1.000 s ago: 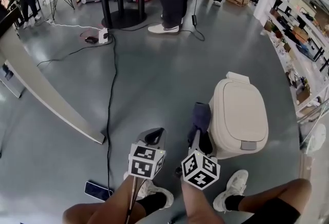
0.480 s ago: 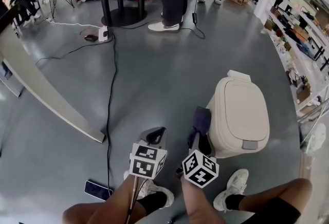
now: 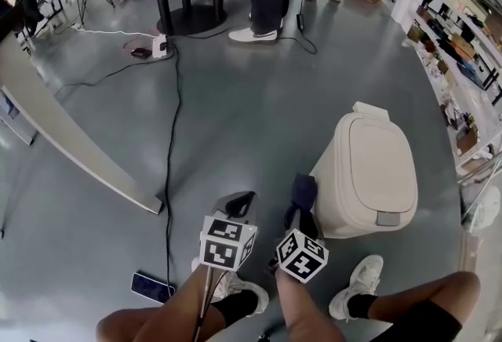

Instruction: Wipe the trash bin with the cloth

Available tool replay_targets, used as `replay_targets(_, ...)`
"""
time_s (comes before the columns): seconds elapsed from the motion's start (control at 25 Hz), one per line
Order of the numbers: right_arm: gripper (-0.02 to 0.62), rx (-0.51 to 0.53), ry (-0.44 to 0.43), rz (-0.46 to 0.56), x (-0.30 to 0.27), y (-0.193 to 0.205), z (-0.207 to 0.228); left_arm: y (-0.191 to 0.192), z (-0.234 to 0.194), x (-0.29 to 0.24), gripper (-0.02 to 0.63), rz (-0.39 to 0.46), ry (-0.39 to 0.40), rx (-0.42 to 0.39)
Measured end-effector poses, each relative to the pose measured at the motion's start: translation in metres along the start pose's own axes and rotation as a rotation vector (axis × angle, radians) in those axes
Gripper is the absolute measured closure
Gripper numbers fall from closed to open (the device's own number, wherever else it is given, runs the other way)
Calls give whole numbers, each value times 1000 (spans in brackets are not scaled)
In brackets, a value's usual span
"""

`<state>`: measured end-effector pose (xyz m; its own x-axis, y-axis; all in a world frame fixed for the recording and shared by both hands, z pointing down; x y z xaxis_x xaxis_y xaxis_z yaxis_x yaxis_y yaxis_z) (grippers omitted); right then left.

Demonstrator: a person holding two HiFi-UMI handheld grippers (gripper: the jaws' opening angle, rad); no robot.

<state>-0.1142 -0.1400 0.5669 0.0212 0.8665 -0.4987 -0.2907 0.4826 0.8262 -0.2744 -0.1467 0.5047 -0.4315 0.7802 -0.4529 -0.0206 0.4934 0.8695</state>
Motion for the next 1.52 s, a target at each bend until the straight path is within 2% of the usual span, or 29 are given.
replay_targets(0.32,497,-84,49,-115,-18,42,17,3,1,-1,607,-12,3,-21)
replay_targets(0.64,497,-124,92,-213,-34,75,34,6,-1,-3,607,-20,2,-13)
replay_targets(0.8,497,-139,86,-221,-37,79,33,8,-2,-3,609,-20,-1,-8)
replay_targets(1.0,497,-192,25,-147,-33,49,11,7,-6,-3,607,-19,-8,-2)
replay_targets(1.32,497,-297,-112,50,-25,-46,-38,6,-12,-1,607,-9,-21,7)
replay_targets(1.52,497,-357,-131,150,-10,-81,-47,5,-14,1,607,-7,-23,16)
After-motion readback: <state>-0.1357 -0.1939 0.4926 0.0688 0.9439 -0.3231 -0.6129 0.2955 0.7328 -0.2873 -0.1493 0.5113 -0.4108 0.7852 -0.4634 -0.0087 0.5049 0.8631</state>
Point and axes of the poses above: the fingertips, and each gripper's own axes: x backward along the fingers, z to its right, y out of its underside, the point moved 4 cm from there along x, backward along the fingers, and after that the axes turned 2 degrees about y, right-handed, at the moved point
